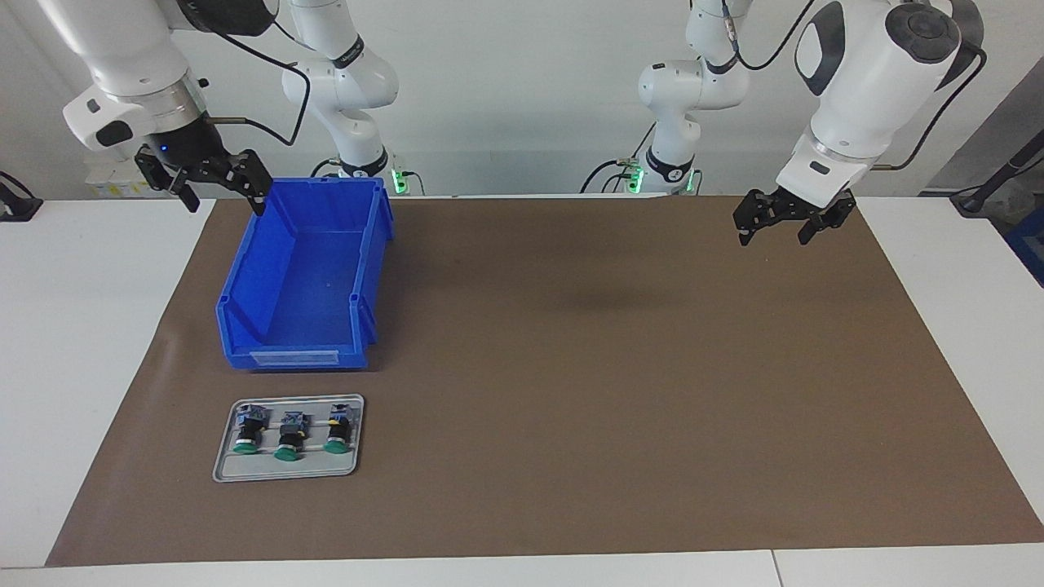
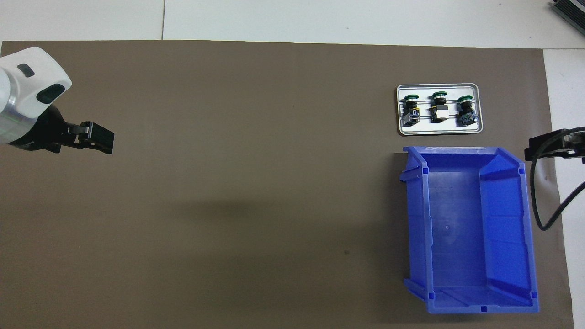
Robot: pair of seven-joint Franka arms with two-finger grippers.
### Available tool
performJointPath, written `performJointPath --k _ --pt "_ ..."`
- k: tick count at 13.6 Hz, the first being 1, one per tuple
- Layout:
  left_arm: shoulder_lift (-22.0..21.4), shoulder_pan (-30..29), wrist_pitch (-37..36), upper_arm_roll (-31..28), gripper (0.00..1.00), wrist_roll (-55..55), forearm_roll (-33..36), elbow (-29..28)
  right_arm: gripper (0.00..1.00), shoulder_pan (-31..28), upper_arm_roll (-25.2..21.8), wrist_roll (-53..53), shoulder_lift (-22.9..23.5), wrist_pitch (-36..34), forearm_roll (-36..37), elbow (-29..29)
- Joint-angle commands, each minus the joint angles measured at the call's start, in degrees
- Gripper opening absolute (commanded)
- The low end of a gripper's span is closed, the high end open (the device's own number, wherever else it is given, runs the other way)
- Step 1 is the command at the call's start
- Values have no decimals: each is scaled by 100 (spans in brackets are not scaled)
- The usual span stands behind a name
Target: Place and press button with both arms
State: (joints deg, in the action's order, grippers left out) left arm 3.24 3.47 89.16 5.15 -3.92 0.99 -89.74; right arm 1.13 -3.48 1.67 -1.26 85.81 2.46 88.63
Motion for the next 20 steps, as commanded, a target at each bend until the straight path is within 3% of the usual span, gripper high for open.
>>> performJointPath --k 1,6,10,14,17,20 --pt "-166 -40 67 30 100 6 95 -211 100 -34 -4 -115 -111 120 -9 146" --pt "-174 -40 67 30 100 6 95 -211 100 19 -4 -53 -120 225 -9 225" --pt "-174 -40 67 30 100 6 95 -211 100 10 -4 -79 -15 1847 -17 944" --pt "-174 -40 67 30 100 6 95 -211 100 1 5 -97 1142 3245 -70 894" --pt "-174 -40 67 30 100 6 95 -211 100 -69 5 -132 2171 4195 -53 464" --pt "-166 -40 67 30 100 6 95 -211 100 -113 40 -158 2823 4864 -192 339"
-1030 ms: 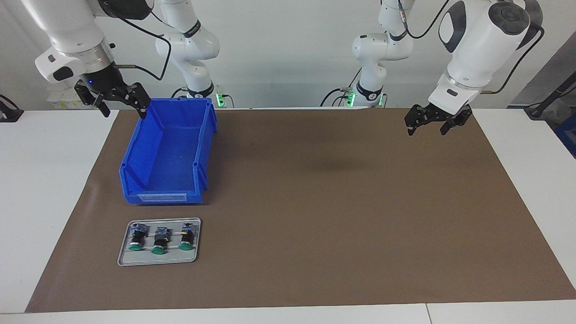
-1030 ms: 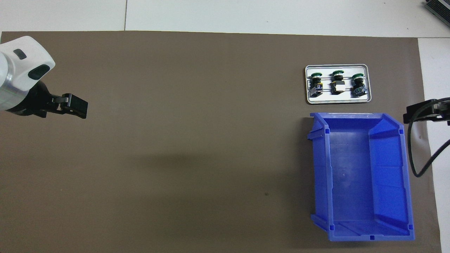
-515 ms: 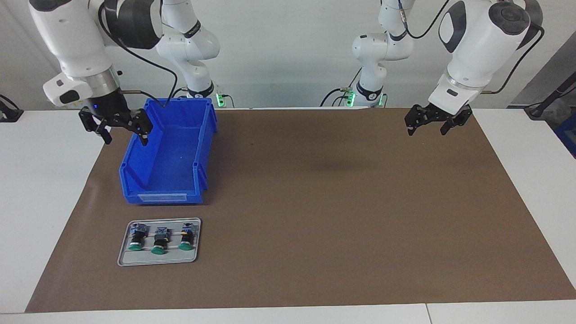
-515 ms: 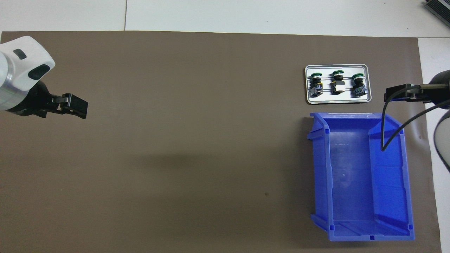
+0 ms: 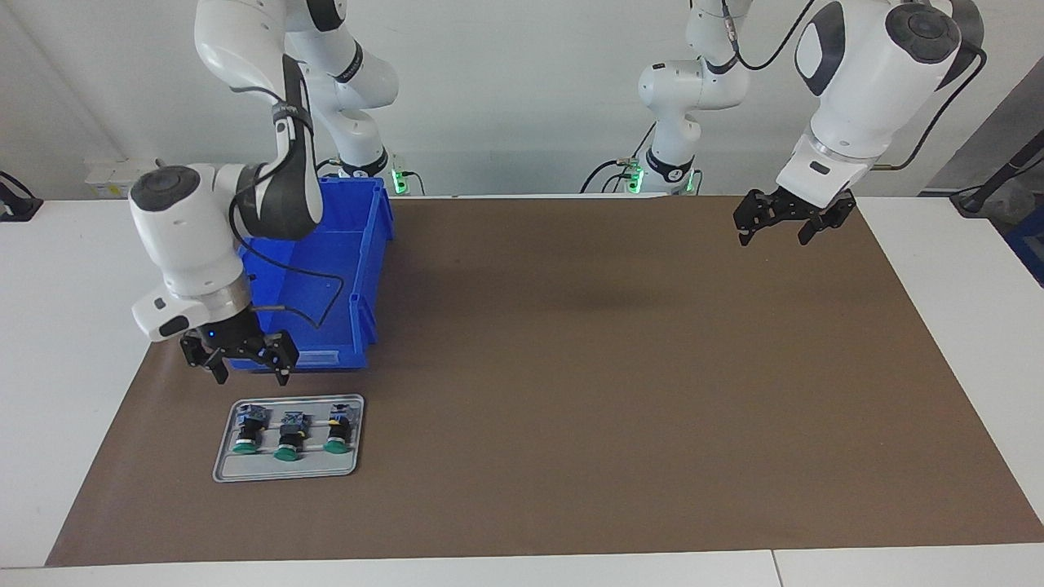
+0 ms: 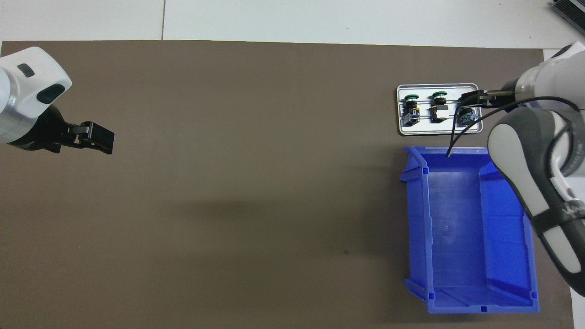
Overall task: Place and press button with both arms
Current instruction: 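Reach the right gripper to the metal tray and grasp a green button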
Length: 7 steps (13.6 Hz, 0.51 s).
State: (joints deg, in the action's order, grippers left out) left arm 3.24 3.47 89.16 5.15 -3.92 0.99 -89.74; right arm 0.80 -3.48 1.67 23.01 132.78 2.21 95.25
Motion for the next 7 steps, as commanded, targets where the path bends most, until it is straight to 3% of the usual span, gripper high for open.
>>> performJointPath --k 1,7 --pt "-174 -40 67 30 100 6 95 -211 99 -71 40 -193 510 308 -342 -314" --pt "-174 -40 67 30 100 6 95 -211 86 -27 49 -176 844 792 -379 -261"
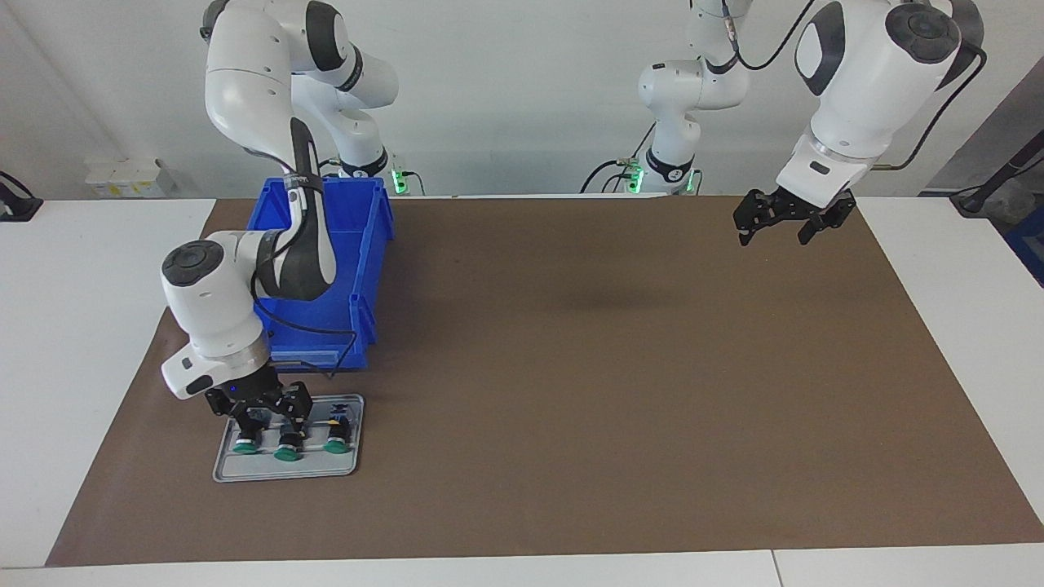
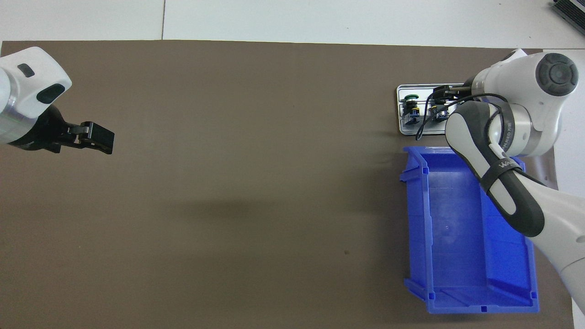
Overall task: Place and press button with both arms
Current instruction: 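Reach the right gripper to the metal tray and grasp a green button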
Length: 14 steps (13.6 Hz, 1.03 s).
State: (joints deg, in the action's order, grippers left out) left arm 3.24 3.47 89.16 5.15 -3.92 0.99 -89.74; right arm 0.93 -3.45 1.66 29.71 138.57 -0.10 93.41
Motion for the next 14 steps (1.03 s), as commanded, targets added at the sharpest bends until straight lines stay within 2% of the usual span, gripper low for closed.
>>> performJointPath --k 1,8,10,11,12,13,14 --pt "-166 -40 67 30 100 6 95 -211 84 -31 47 -184 202 284 -157 -34" --pt "-174 -40 67 30 100 6 95 -211 82 -75 82 -596 202 303 -403 290" --pt "-166 -40 67 30 100 6 95 -211 77 -102 82 -676 211 478 -403 379" --pt "-174 -40 67 30 100 6 95 -211 70 -102 82 -685 211 513 -403 423" --pt "-166 -40 67 30 100 6 95 -211 54 -102 82 -711 211 522 -403 449" --pt "-166 -40 67 30 100 6 95 -211 23 -110 82 -772 211 522 -403 450" --pt "-166 -40 67 21 100 6 95 -211 0 -137 82 -816 202 514 -403 450"
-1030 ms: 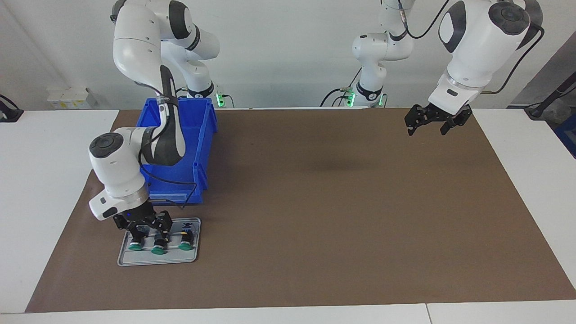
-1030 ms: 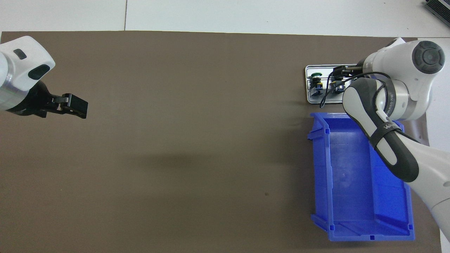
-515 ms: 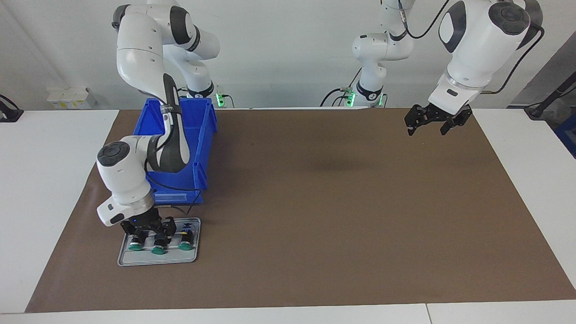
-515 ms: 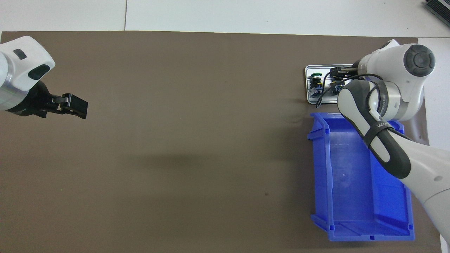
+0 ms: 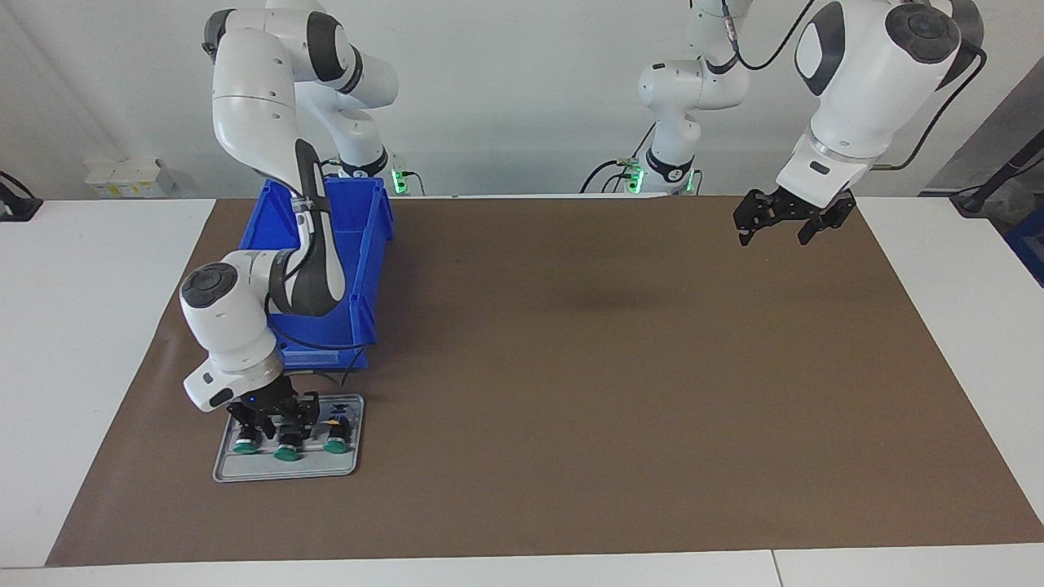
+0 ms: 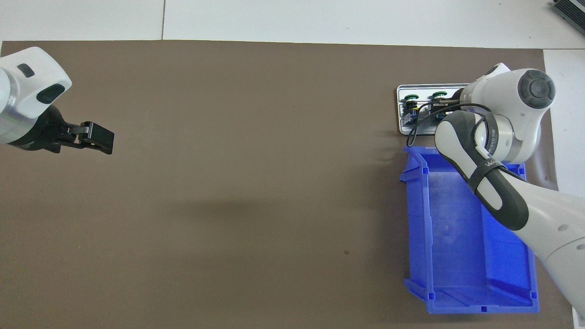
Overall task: Place and press button with both arms
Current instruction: 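Reach the right gripper to the metal tray and grasp a green button, then carry the green button with the right gripper toward the table center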
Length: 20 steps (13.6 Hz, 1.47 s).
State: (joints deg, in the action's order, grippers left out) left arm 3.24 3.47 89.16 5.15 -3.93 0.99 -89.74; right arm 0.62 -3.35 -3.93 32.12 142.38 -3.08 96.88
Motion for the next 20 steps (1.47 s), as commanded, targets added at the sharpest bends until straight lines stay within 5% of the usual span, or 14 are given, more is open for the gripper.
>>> performJointPath --k 1,4,9,13,20 --pt "-174 -40 67 30 100 6 95 -211 0 -114 72 -179 -31 132 -157 103" --pt "-174 -40 67 30 100 6 95 -211 0 -132 46 -135 -39 -314 -280 -387" --pt "-174 -40 67 30 100 6 95 -211 0 69 1 1215 -154 -2193 184 -1757" --pt "-174 -40 67 30 100 6 95 -211 0 692 19 4147 -267 -3329 361 -2437" --pt "-174 -40 67 30 100 6 95 -211 0 2405 72 9220 -382 -3313 370 -2402"
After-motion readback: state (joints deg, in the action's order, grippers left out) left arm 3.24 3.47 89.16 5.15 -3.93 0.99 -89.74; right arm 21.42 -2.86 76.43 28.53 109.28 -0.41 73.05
